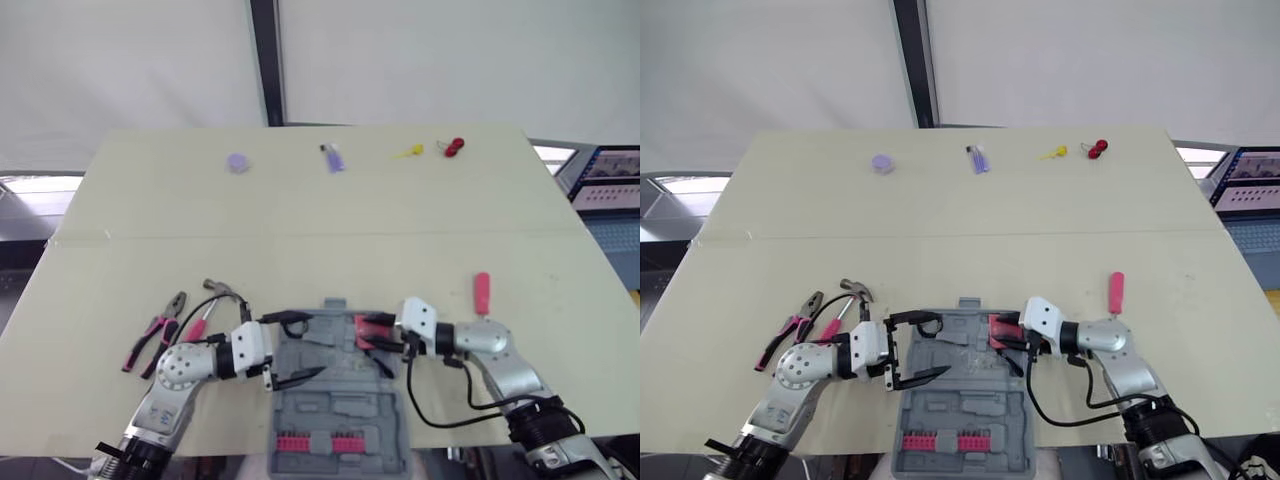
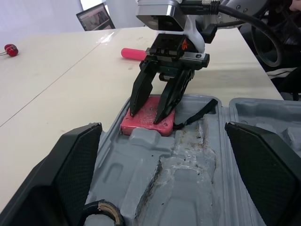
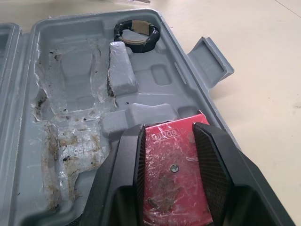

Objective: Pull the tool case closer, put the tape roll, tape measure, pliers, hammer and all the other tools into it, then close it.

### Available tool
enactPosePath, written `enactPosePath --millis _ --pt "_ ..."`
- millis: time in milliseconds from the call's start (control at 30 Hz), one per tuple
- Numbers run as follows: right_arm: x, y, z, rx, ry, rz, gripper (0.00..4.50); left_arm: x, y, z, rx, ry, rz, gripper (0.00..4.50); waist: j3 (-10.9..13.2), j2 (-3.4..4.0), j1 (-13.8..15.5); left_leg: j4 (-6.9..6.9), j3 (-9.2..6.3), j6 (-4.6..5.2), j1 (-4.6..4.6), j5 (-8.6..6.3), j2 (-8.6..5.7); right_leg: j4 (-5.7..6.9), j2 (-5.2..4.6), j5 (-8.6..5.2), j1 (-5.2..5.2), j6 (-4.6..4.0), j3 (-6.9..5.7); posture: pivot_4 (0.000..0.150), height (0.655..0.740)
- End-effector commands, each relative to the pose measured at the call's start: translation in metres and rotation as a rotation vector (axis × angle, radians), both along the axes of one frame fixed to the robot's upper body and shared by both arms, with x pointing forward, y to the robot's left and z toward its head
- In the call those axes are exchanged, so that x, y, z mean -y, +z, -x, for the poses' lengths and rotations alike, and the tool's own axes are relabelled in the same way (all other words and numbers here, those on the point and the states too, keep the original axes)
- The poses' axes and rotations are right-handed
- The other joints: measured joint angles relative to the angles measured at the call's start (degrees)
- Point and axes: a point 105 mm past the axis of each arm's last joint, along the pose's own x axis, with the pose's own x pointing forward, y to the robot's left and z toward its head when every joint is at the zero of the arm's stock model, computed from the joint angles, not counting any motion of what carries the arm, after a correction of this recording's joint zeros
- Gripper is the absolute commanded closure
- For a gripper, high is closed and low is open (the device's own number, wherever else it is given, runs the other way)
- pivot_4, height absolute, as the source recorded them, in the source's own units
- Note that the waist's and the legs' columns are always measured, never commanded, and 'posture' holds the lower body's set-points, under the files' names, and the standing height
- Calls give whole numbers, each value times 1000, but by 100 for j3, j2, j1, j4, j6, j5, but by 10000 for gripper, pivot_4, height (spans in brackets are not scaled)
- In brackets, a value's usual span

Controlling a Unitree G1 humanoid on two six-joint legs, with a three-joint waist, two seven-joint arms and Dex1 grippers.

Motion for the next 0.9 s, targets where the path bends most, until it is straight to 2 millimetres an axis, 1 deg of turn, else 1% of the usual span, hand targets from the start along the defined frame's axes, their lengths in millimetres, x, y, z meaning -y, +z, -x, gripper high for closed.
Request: enactPosePath --millis 33,100,233,367,500,567,767,900 --pt "7 -41 20 -165 2 65 27970 0 8 3 28 -6 11 0 -17 -8 2 0 -1 0 1 0 0 0 0 0 1 0 0 1500 7400" --pt "8 -40 22 -163 10 58 27970 -1 8 3 25 -6 11 0 -19 -9 5 0 -1 0 3 0 0 0 0 0 4 0 0 1500 7400" --pt "15 -49 27 -188 16 77 27970 0 8 3 22 -7 10 0 -20 -9 9 0 -1 0 4 0 0 0 0 0 5 0 0 1500 7400" --pt "17 -55 26 -244 -21 54 27970 0 10 1 22 -4 16 0 -24 -15 16 -2 -2 0 15 0 0 -1 0 0 18 0 0 1500 7400" --pt "19 -63 28 -279 -27 86 27970 0 10 1 21 -2 18 0 -27 -17 25 -28 -2 -1 86 -5 0 -47 2 0 96 0 -4 1500 7400" --pt "21 -69 29 -319 -48 107 27970 0 10 1 22 -2 19 0 -34 -22 23 -28 -2 -1 86 -6 1 -48 2 0 96 0 -3 1500 7400" --pt "22 -72 29 -389 -76 111 27970 1 10 0 22 -4 21 0 -85 -35 25 -28 -3 -2 88 -6 2 -50 5 0 99 0 -3 1500 7400" --pt "23 -75 32 -397 -53 139 27970 1 11 0 23 -4 21 0 -130 -39 30 -29 -5 -3 89 -7 2 -60 7 0 103 0 -3 1500 7400"
